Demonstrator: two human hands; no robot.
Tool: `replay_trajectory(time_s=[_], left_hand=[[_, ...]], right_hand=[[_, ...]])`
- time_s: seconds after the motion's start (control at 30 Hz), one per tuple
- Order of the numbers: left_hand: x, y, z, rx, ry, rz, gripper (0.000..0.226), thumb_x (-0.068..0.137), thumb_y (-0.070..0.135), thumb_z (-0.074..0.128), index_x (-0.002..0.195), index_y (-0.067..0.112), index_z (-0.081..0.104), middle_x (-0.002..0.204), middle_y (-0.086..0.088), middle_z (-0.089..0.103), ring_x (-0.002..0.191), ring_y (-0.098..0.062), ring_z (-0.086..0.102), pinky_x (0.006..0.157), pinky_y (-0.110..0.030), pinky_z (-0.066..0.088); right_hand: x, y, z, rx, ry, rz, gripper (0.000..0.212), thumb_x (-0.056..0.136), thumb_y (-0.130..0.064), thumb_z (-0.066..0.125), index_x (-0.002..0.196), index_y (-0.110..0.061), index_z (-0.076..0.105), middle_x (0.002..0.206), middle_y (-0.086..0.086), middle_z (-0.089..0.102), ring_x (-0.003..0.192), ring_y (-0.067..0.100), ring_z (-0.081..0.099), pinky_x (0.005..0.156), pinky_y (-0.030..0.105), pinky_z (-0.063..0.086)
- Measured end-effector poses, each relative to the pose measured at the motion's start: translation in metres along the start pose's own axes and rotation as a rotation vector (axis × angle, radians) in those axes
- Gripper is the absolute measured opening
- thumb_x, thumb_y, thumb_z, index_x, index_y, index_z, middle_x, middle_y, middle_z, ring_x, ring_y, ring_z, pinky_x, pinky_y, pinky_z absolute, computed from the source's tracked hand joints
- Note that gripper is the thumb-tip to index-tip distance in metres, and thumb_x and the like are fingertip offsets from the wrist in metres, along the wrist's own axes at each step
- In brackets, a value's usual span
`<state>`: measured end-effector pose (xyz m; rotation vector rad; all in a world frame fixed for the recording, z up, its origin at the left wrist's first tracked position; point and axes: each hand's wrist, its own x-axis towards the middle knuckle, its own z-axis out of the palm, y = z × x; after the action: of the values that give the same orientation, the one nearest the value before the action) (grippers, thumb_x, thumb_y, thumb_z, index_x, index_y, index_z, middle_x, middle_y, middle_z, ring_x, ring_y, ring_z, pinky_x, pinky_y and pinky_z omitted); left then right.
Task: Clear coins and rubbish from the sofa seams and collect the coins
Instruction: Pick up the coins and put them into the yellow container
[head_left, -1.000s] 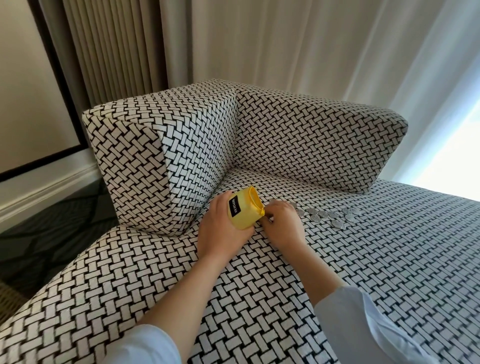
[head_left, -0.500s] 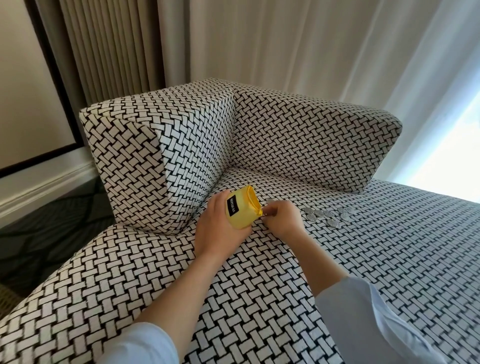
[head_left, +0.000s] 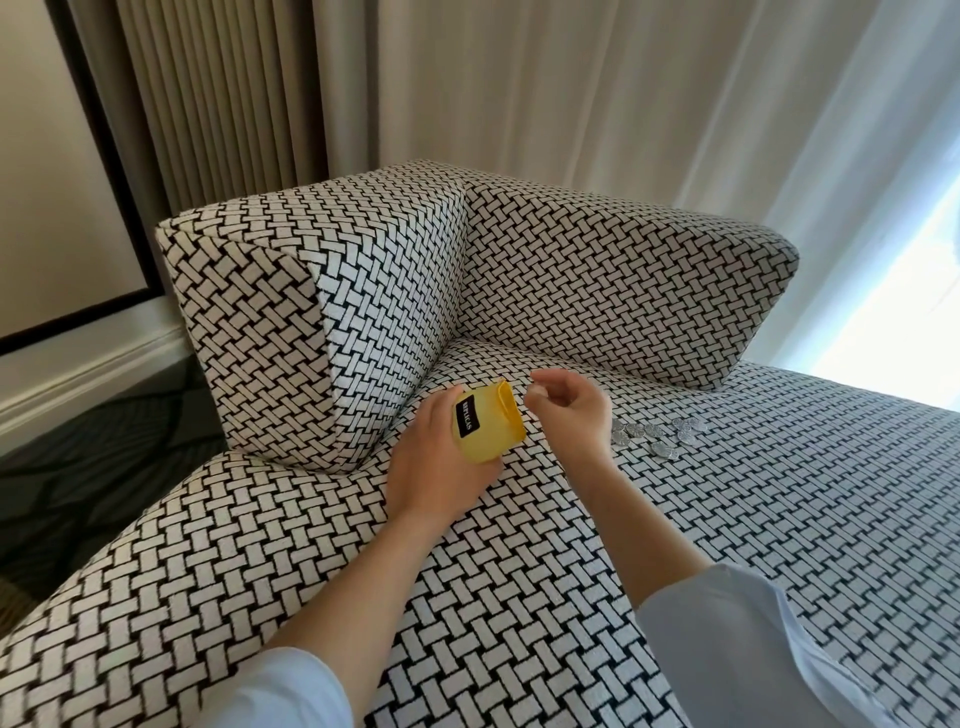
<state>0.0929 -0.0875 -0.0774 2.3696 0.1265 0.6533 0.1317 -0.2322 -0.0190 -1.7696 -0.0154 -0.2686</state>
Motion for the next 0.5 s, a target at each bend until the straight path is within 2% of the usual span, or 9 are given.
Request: replay_trajectory(time_s=[0.13,0.23,0.3,0.37,0.43,0.5], left_hand=[[0.0,-0.001,-0.002,-0.04,-0.033,-0.023,0.091,0.062,0.052,0.075,0.138,0.034,0.028,0.134,0.012,0.042,0.107,-0.008,0.053,0.077,-0.03,0.051],[0.006,0.003,-0.001,-0.113,-0.083,-0.068,0.086,0.063,0.05,0.075,0.135,0.037,0.029,0.134,0.014,0.04,0.105,-0.007,0.053,0.076,-0.03,0.05],[0.013,0.01,0.002,-0.19,-0.108,-0.101,0.081,0.061,0.046,0.076,0.129,0.04,0.033,0.13,0.014,0.041,0.101,-0.008,0.054,0.077,-0.035,0.053],[0.019,0.016,0.007,-0.242,-0.134,-0.103,0.081,0.059,0.043,0.077,0.127,0.043,0.033,0.128,0.015,0.04,0.098,-0.009,0.054,0.077,-0.035,0.053],[0.024,0.016,0.013,-0.25,-0.149,-0.075,0.083,0.059,0.043,0.077,0.129,0.044,0.033,0.128,0.016,0.038,0.097,-0.008,0.054,0.074,-0.033,0.052],[0.031,0.013,0.019,-0.265,-0.131,-0.051,0.082,0.059,0.042,0.078,0.129,0.043,0.034,0.127,0.017,0.038,0.097,-0.006,0.052,0.068,-0.026,0.047]], right_hand=[[-0.001,-0.007,0.003,-0.059,-0.106,-0.051,0.021,0.081,-0.009,0.074,0.093,-0.026,0.072,0.087,-0.01,0.072,0.077,-0.002,0.066,0.064,0.01,0.051],[0.003,-0.005,-0.006,-0.049,-0.032,-0.045,0.018,0.088,-0.01,0.067,0.094,-0.025,0.073,0.089,-0.011,0.073,0.081,-0.001,0.068,0.07,0.013,0.055],[0.008,-0.002,-0.015,-0.097,0.011,-0.027,0.018,0.092,-0.012,0.063,0.094,-0.027,0.072,0.09,-0.014,0.071,0.076,-0.005,0.067,0.073,0.019,0.058],[0.015,0.002,-0.024,-0.181,0.026,-0.003,0.018,0.095,-0.013,0.06,0.098,-0.026,0.072,0.09,-0.015,0.071,0.065,-0.005,0.064,0.066,0.02,0.058],[0.02,0.007,-0.029,-0.303,-0.005,-0.003,0.021,0.095,-0.013,0.057,0.106,-0.024,0.07,0.095,-0.012,0.07,0.053,-0.006,0.058,0.053,0.016,0.053],[0.027,0.01,-0.03,-0.438,-0.077,-0.003,0.028,0.095,-0.01,0.055,0.117,-0.023,0.066,0.11,-0.009,0.068,0.057,-0.003,0.059,0.056,0.019,0.054]])
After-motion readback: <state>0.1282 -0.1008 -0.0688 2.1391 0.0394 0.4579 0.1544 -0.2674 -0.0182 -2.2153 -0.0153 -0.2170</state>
